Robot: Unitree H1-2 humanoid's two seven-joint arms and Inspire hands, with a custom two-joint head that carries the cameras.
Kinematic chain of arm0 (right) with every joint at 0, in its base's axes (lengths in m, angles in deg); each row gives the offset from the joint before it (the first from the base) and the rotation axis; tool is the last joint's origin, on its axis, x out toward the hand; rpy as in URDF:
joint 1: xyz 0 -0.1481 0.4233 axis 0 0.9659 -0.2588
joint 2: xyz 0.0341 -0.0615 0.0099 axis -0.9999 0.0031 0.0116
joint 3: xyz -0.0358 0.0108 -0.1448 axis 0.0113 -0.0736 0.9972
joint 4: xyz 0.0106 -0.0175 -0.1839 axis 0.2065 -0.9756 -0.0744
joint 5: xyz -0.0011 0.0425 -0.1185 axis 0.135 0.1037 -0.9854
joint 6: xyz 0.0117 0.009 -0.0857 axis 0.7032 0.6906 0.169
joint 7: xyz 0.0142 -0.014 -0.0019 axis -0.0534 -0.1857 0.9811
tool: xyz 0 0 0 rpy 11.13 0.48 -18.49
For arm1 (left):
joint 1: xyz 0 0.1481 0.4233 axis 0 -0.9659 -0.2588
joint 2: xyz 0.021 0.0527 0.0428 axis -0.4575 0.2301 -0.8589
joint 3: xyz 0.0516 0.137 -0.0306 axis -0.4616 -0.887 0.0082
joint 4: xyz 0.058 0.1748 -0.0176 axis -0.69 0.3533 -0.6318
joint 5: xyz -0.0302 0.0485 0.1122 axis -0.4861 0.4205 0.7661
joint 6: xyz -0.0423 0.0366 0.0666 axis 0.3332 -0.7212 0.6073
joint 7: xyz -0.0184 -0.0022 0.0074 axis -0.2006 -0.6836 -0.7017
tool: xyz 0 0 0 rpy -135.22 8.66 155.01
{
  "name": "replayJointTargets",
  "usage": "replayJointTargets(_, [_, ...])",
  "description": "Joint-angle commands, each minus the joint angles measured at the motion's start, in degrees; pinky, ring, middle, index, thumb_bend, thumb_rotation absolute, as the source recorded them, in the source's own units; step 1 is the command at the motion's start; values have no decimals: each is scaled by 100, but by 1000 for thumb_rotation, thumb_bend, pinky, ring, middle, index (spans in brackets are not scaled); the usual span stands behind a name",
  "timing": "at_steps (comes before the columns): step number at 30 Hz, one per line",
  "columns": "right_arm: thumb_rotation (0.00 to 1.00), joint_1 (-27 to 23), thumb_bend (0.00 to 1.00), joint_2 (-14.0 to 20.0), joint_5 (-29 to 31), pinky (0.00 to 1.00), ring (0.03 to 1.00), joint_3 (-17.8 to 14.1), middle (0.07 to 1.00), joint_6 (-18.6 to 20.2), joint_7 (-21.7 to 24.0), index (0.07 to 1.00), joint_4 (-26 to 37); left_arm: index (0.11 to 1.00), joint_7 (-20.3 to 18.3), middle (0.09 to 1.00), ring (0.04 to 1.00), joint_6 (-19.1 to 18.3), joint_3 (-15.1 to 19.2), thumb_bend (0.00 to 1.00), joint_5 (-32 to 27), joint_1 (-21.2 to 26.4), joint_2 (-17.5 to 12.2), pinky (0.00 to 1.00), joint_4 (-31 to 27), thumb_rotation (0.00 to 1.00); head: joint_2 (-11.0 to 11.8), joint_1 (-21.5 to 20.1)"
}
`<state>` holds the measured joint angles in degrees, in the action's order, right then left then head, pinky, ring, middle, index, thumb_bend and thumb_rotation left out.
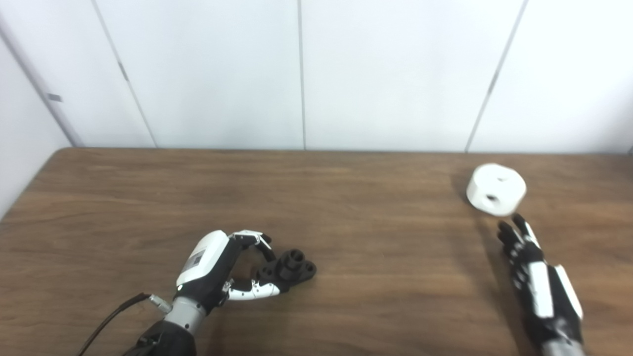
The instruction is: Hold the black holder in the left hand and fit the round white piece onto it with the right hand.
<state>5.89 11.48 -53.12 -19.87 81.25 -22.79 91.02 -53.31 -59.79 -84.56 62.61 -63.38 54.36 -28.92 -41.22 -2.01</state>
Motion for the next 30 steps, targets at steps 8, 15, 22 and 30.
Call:
replayJointTargets(8, [1000,-25,565,-215,-188,1000,968,144,941,497,-247,986,632,485,-168,756,839,354,-251,513,16,-220,72,765,45,53,-247,-326])
replayJointTargets(15, [1000,-16,562,-186,-193,1000,959,119,948,664,-255,987,779,486,-196,761,847,447,-379,512,181,-261,144,771,134,55,-406,-283])
replayJointTargets(22, [1000,-20,559,-120,-114,1000,966,75,951,783,-208,990,864,488,-338,778,866,478,-570,510,366,-212,179,774,167,56,-498,-266])
replayJointTargets(30, [1000,-2,577,-41,-83,1000,958,76,958,880,-191,993,961,489,-318,784,869,539,-752,509,454,-177,258,771,270,57,-596,-250])
